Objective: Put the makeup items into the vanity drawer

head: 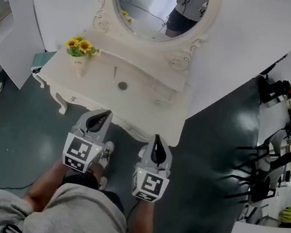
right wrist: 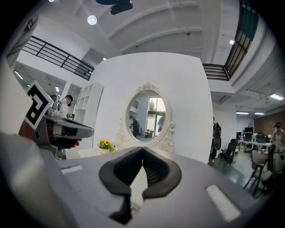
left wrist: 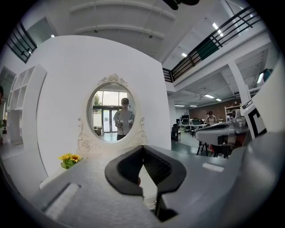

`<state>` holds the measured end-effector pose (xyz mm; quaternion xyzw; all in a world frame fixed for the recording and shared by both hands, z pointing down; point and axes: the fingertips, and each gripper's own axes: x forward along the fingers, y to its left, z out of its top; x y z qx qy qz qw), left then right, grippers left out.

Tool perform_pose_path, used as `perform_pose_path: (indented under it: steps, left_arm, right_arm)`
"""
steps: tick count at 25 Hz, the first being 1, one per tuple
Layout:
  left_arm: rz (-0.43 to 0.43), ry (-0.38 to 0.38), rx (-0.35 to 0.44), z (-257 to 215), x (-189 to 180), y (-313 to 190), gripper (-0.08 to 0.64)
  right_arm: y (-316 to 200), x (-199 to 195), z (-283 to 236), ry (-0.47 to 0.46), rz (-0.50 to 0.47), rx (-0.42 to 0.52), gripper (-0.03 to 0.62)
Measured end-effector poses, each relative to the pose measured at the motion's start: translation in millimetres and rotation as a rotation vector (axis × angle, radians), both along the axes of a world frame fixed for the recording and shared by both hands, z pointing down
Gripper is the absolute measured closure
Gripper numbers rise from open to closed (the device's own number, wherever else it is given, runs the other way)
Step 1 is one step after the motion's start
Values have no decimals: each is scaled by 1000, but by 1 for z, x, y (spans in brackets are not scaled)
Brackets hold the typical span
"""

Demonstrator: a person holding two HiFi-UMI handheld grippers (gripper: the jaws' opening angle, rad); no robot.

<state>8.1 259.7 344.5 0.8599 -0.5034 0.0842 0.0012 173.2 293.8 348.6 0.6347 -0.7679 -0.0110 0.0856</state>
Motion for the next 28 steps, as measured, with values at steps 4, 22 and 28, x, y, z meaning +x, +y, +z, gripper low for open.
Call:
perform_pose_path:
  steps: [4, 22, 28]
  left_arm:
    - [-13, 4, -12, 6, 4, -32, 549]
    - [-206, 35, -111, 40, -39, -211, 549]
    - [-272, 37, -143, 57, -66, -240, 549]
  right_arm:
    - [-35, 5, 7, -3, -15, -17, 588]
    - [-248, -46, 27, 16, -232, -91, 588]
    - [-291, -81, 45, 16, -309, -128, 588]
